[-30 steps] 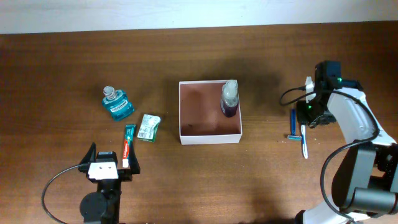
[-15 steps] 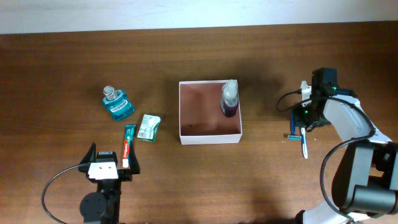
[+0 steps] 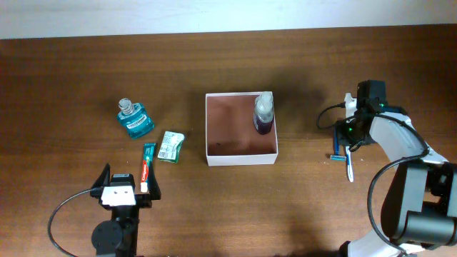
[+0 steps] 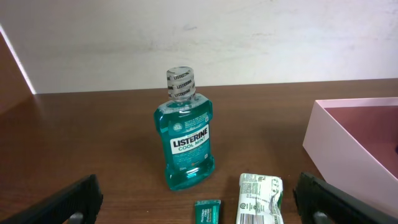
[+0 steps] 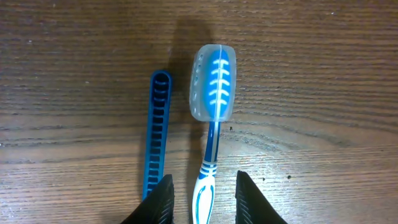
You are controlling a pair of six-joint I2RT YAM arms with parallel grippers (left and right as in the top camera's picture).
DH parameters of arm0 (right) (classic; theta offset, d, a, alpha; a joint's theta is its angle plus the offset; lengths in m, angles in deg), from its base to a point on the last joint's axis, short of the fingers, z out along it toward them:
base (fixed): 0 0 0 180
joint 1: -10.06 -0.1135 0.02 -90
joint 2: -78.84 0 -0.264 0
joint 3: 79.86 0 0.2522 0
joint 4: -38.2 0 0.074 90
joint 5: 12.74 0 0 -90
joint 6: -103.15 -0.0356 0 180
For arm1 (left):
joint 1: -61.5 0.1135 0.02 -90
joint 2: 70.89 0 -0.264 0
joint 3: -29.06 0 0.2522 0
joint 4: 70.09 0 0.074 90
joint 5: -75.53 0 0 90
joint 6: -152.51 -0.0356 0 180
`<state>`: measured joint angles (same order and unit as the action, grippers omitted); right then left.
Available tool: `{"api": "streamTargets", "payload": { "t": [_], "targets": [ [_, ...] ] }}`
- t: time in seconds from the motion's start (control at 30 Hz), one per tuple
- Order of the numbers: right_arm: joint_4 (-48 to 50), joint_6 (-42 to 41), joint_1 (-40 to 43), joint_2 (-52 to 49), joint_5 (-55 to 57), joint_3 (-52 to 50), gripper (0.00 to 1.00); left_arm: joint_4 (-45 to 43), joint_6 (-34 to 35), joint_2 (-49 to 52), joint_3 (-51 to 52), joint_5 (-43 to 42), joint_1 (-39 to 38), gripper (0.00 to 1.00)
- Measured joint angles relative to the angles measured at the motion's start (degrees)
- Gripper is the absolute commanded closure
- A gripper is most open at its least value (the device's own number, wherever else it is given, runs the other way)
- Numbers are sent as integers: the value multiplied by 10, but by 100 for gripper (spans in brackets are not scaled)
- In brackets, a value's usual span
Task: Pack container
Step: 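Lower the right gripper and close on the toothbrush handle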
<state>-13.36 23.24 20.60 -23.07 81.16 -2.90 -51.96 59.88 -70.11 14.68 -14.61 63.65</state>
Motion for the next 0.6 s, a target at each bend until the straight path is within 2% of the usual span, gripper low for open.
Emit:
{"api": "streamTargets", "payload": {
  "t": [0.6],
  "targets": [
    [6, -14, 24, -32, -2, -1, 75, 0, 0, 0, 0, 0, 0, 1]
  ]
}}
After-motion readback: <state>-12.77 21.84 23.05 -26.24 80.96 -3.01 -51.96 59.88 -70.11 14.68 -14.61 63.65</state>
